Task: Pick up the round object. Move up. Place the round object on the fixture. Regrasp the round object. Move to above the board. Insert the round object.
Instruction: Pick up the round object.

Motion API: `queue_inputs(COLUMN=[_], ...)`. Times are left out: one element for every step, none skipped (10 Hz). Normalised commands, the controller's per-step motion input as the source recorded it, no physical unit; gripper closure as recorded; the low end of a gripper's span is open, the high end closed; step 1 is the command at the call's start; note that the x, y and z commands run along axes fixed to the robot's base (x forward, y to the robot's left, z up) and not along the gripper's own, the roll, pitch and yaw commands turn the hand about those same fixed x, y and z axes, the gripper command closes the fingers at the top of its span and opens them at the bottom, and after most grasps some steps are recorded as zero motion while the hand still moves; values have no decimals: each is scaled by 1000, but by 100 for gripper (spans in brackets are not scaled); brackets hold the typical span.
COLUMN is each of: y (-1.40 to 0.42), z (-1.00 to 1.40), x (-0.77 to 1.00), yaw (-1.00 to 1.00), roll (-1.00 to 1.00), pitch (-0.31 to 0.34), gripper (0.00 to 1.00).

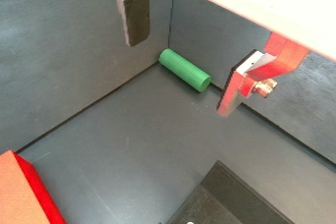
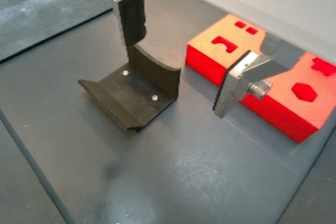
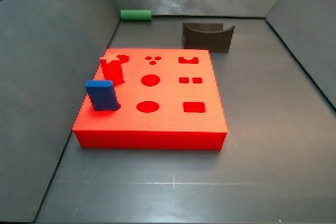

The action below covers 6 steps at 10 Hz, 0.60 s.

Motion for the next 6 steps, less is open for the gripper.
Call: queue_inputs(y=[94, 231, 294, 286, 277, 326], z=[-183, -177, -237, -286, -257, -226], x=[-240, -366, -371, -363, -377, -391], yaw=[-89, -523, -611, -631, -634, -580], roll=[7, 13, 0, 0, 0, 0], pitch=[-50, -16, 0, 0, 0, -10], gripper=[0, 0, 0, 0, 0, 0])
